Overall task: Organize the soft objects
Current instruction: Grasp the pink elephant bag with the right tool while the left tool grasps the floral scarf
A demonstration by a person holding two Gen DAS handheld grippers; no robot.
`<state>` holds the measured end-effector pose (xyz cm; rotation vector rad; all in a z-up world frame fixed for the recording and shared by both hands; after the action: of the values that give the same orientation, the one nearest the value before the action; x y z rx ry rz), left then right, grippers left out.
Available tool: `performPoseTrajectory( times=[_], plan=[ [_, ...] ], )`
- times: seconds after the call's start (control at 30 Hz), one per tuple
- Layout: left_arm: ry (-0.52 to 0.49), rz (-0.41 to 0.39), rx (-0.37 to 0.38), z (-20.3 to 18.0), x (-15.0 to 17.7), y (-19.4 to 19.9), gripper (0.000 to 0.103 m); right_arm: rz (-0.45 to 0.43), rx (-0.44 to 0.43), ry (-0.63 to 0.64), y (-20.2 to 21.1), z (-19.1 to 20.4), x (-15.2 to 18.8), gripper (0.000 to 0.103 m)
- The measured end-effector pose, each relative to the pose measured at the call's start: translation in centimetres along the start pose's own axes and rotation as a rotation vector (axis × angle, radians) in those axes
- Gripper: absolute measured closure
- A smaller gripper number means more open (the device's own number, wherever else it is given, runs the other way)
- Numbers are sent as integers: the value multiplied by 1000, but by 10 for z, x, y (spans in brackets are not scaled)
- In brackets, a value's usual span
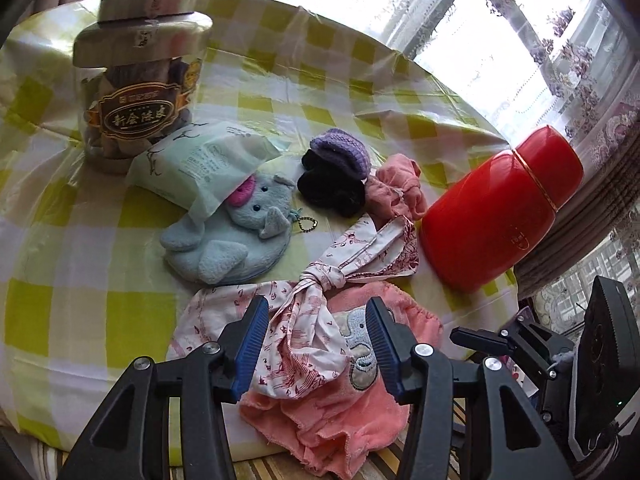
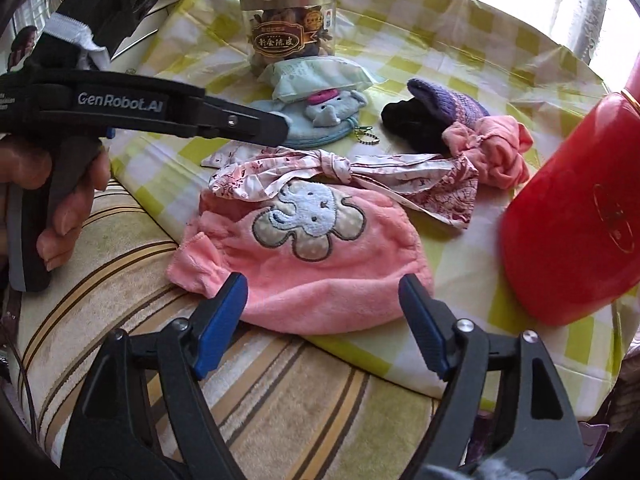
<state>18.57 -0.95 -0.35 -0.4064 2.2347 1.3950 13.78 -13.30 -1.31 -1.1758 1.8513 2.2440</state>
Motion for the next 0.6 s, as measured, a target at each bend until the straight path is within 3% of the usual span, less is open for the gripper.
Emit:
performPoseTrajectory(
  times=[0.4,0.47,0.5,0.6],
  plan=[
    [-223,148,-107,-17,-21,-67,52,35,-48,3,-27,1,-12,19],
    [-231,169,-96,-16,-19,-75,61,42,-53,-5,-33,0,-15,18],
    [-239,175,-93,-15,-17,-77,75,46,-55,-8,-36,-1,-16,18],
    [-238,153,-70,-14,-16,-75,84,60,-58,-14,-46,0,-21,18]
  ],
)
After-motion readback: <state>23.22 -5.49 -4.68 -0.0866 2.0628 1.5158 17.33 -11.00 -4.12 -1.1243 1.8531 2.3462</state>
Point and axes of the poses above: each gripper's, at about its wrist camera, not at the fingertips, and y roughly against the way its jaws point, z to its left, x to its underside, the point moved 2 cm from there along -y, roughly the way its jaws point, and after that the axes turned 2 degrees about -y, right-handed, at the moved point
